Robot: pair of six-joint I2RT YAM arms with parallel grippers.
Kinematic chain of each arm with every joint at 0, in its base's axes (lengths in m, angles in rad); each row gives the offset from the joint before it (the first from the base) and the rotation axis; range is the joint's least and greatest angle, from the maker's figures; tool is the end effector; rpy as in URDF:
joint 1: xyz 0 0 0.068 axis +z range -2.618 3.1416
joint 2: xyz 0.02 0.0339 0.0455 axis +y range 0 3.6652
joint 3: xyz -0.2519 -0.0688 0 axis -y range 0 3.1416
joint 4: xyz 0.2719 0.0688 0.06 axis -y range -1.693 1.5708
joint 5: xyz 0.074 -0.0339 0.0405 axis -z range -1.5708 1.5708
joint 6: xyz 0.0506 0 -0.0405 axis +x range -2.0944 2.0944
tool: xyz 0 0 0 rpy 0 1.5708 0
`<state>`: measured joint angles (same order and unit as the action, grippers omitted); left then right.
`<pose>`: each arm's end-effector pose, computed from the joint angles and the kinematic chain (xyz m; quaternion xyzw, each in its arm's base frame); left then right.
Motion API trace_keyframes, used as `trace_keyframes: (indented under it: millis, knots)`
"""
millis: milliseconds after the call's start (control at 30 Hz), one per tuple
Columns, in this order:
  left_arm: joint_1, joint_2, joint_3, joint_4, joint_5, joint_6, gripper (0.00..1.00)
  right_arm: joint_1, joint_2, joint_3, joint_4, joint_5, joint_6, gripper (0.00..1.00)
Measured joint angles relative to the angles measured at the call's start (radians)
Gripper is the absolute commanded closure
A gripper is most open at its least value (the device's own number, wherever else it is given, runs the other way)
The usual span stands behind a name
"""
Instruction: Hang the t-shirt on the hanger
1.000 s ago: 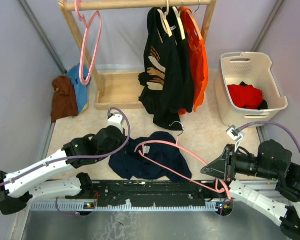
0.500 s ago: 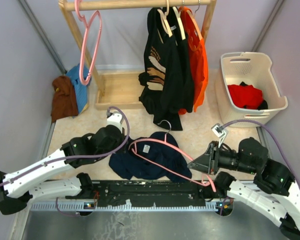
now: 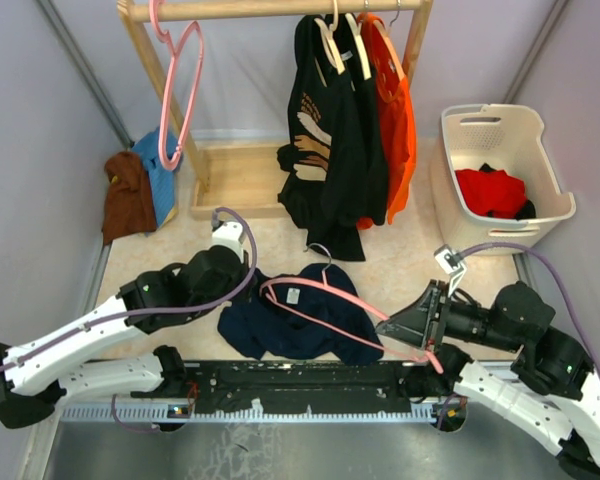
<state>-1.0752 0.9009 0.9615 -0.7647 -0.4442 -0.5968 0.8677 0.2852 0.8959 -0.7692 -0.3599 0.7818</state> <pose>0.1250 -0.1855 0.3098 0.1199 0.8820 -0.1699 0.4229 0.0423 0.0775 0.3703 -0.1482 0.7429 0.5613 0.3333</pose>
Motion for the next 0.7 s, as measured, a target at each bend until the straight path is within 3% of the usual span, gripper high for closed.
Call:
trace_keyframes:
  millis: [700]
  knots:
    - [0.0,0.021,0.063,-0.006,0.027,0.011,1.0,0.0,-0.228,-0.36,0.323,0.025,0.157,1.0]
